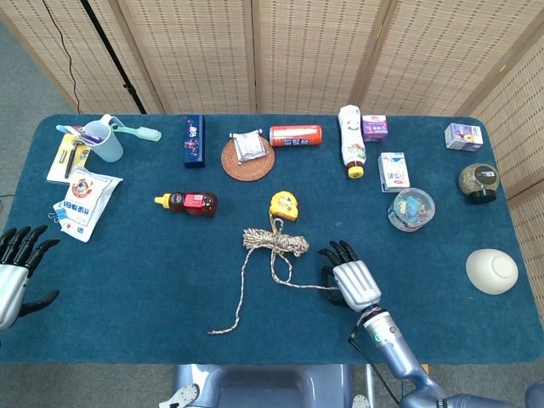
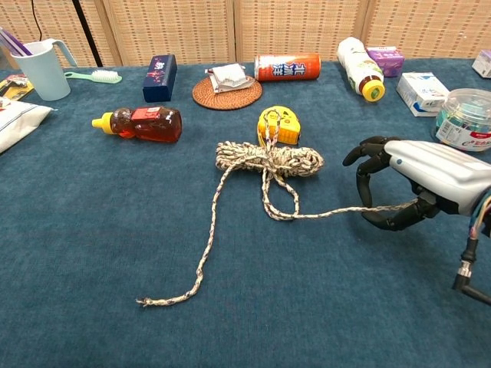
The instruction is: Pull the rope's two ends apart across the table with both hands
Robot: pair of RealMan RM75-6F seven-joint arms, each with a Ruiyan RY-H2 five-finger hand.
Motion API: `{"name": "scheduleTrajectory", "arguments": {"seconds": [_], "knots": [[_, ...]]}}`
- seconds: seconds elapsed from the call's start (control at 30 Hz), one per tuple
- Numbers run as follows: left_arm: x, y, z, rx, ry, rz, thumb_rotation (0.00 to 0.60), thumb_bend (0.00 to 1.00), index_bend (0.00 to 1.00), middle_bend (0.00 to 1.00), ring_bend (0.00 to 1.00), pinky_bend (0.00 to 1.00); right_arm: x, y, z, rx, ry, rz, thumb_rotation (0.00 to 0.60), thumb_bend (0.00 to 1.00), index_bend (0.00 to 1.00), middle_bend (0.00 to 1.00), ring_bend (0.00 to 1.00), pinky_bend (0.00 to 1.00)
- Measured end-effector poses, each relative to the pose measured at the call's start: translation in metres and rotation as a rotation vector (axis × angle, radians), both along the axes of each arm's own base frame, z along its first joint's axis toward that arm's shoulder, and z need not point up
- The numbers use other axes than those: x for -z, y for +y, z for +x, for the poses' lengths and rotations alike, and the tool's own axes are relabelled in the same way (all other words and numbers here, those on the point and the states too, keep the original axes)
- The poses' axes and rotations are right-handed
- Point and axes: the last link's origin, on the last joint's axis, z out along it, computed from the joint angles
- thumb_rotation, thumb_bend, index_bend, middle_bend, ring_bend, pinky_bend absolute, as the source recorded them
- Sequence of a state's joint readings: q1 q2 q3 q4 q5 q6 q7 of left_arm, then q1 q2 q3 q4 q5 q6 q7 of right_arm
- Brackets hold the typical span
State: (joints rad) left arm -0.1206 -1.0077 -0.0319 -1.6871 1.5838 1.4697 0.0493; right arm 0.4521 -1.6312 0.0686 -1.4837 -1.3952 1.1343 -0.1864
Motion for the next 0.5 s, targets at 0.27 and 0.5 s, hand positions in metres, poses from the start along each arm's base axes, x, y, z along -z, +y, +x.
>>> {"name": "scheduleTrajectory", "arguments": {"seconds": [0.27, 0.5], "knots": [[0.012, 0.011, 0.010, 0.056, 0.012, -0.052, 0.600, 0.14, 0.20, 0.09, 0.02, 0.00, -0.007, 0.000, 0.000, 0.002, -0.015, -0.020, 0.600, 0.63, 0.60, 0.19, 0.00, 0.00], [0.034, 0.027, 0.029, 0.171, 0.045, -0.148, 0.600, 0.16, 0.27, 0.12, 0.06, 0.00, -0.013, 0.004, -0.003, 0.007, -0.024, -0.028, 0.600, 0.63, 0.61, 0.20, 0.00, 0.00]]}}
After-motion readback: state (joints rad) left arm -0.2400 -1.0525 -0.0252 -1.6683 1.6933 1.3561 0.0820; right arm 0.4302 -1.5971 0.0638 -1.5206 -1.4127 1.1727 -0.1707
